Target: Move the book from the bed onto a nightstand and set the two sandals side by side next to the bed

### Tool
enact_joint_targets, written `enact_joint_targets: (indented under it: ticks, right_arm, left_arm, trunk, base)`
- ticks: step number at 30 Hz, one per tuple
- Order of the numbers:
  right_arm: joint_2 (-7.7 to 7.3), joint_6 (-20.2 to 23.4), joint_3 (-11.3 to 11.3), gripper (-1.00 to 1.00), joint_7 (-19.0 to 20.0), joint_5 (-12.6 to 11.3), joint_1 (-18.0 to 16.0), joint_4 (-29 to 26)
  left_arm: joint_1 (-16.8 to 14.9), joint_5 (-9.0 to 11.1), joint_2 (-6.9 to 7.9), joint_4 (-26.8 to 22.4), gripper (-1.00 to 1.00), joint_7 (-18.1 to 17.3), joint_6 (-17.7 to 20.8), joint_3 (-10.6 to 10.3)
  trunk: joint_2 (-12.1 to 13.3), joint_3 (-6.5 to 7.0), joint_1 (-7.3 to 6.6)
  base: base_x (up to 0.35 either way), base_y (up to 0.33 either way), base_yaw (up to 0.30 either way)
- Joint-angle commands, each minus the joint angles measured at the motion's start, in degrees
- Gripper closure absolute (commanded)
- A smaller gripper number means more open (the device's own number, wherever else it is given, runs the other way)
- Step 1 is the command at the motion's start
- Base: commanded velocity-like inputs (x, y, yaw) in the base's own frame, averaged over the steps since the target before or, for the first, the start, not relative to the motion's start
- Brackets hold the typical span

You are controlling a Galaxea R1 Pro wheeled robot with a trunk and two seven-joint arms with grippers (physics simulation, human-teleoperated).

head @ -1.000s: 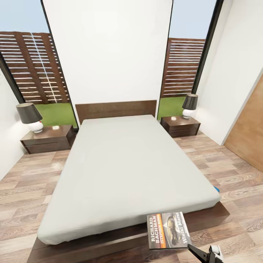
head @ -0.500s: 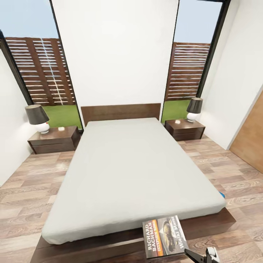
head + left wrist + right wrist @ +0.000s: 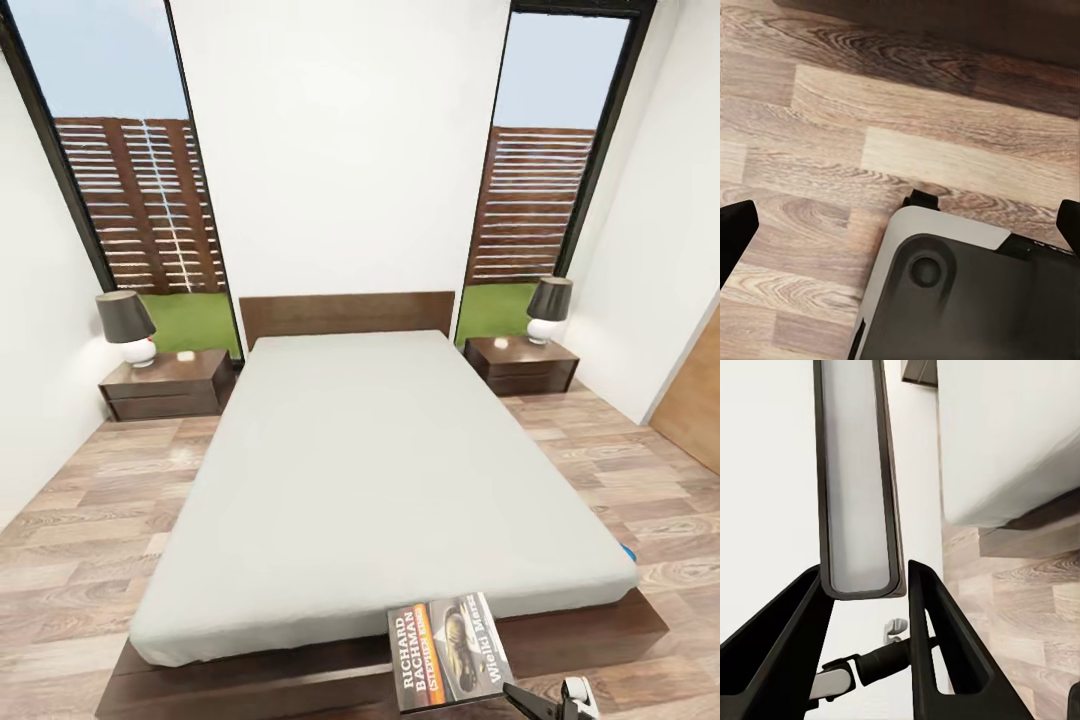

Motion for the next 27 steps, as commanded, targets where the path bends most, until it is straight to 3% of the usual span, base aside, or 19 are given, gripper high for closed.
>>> enact_joint_targets:
  ticks: [1,27]
  right_arm:
    - [0.00,0.60,-0.11,1.00,0.20,0.02,-0.04,0.00]
    - [0.09,0.54,-0.17,1.00,0.09,0.02,-0.04,0.08]
  left_arm:
    - [-0.06,0.47,0.00,0.06,-1.00,0.02,-0.18,-0.48]
    - [-0.06,0.47,0.00,0.06,-1.00,0.02,-0.19,-0.48]
  trunk:
    - [-0.11,-0.03,0.03]
    - [-0.11,2.20,0.03]
  base:
    - [0.000,0.000,0.117]
    - [0.000,0.000,0.111]
